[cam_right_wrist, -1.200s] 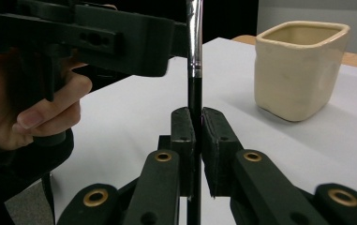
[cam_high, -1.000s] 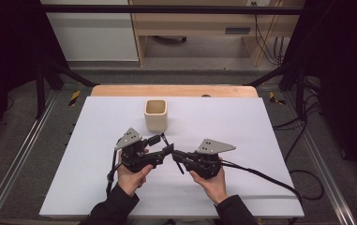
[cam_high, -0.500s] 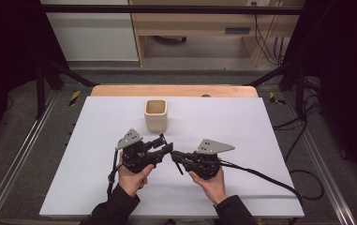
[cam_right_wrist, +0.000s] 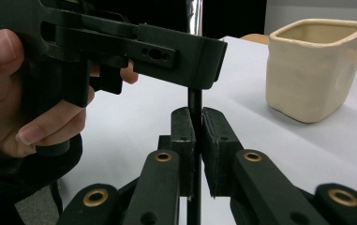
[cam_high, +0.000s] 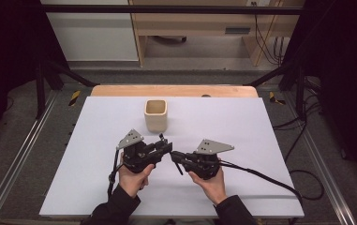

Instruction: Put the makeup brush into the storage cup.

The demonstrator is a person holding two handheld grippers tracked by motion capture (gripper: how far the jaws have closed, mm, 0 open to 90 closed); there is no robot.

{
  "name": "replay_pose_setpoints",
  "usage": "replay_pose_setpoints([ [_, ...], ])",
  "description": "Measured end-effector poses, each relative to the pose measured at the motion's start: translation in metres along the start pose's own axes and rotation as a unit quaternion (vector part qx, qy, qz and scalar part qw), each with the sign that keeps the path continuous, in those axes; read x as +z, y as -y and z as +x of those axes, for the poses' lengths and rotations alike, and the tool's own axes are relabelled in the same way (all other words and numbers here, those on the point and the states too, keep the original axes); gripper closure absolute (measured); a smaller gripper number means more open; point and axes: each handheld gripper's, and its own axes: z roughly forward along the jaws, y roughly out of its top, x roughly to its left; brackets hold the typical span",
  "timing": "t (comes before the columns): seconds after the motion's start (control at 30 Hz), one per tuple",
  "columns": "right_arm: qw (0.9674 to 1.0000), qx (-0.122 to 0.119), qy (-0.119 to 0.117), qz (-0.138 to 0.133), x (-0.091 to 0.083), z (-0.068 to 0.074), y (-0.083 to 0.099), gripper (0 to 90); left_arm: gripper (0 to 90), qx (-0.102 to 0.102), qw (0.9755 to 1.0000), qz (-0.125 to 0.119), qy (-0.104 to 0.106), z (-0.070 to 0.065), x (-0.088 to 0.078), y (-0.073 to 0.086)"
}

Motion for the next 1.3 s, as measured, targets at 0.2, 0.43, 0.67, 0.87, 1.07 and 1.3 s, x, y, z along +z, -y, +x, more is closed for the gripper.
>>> replay_pose_setpoints([
  [0.2, 1.0000, 0.002, -0.001, 0.001, 0.0004, 0.0000, 0.0002, 83.9, 75.6, -0.001, 1.0000, -0.001, 0.004, -0.0004, -0.0003, 0.0005],
  [0.43, 1.0000, 0.000, -0.002, 0.001, 0.0010, 0.0005, 0.0003, 83.9, 78.6, 0.000, 0.9999, -0.004, 0.010, -0.0014, -0.0009, 0.0007],
  [0.67, 1.0000, 0.001, -0.003, 0.002, 0.0024, 0.0012, 0.0011, 83.8, 81.5, 0.001, 0.9998, -0.004, 0.018, -0.0026, -0.0009, 0.0009],
  [0.87, 1.0000, -0.001, -0.005, 0.003, 0.0029, 0.0018, 0.0013, 83.8, 83.1, 0.006, 0.9998, -0.005, 0.020, -0.0053, -0.0010, 0.0013],
  [1.07, 1.0000, -0.001, -0.006, 0.004, 0.0029, 0.0019, 0.0013, 83.5, 83.3, 0.010, 0.9998, -0.004, 0.020, -0.0061, -0.0011, 0.0014],
  [1.3, 1.0000, -0.002, -0.001, 0.007, 0.0027, 0.0012, 0.0015, 81.9, 83.2, 0.024, 0.9997, -0.004, 0.008, -0.0059, -0.0037, -0.0002],
])
